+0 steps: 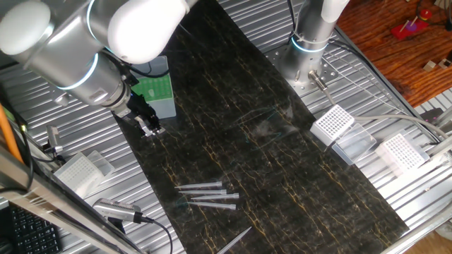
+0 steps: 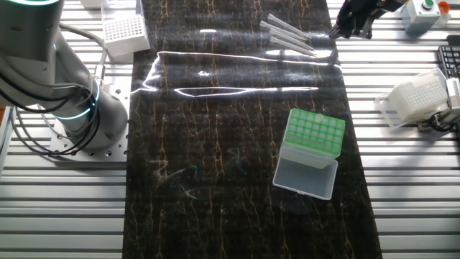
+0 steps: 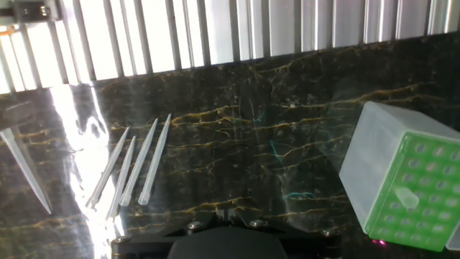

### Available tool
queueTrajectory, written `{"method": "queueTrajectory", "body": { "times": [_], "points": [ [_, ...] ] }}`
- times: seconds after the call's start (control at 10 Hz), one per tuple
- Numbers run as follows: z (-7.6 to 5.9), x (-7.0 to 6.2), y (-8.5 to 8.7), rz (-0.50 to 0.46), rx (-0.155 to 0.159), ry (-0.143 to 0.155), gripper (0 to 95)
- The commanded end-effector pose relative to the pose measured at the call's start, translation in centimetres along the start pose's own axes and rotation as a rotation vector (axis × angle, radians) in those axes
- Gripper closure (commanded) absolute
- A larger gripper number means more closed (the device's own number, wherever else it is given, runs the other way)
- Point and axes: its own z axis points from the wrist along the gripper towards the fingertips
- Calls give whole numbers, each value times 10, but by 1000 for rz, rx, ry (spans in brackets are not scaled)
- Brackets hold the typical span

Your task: Insert a large pipette tip into the holder for large pipette tips

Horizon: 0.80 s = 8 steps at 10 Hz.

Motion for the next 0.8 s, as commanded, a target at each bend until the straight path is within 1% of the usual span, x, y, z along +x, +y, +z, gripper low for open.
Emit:
{"method": "queueTrajectory", "body": {
  "times": [0.1, 0.2, 0.4, 0.8],
  "points": [
    [1, 0, 0, 45, 2, 1, 950],
    [1, 0, -1, 85, 5, 0, 950],
    [1, 0, -1, 124, 7, -3, 950],
    [4, 3, -5, 121, 6, -1, 950]
  ]
}}
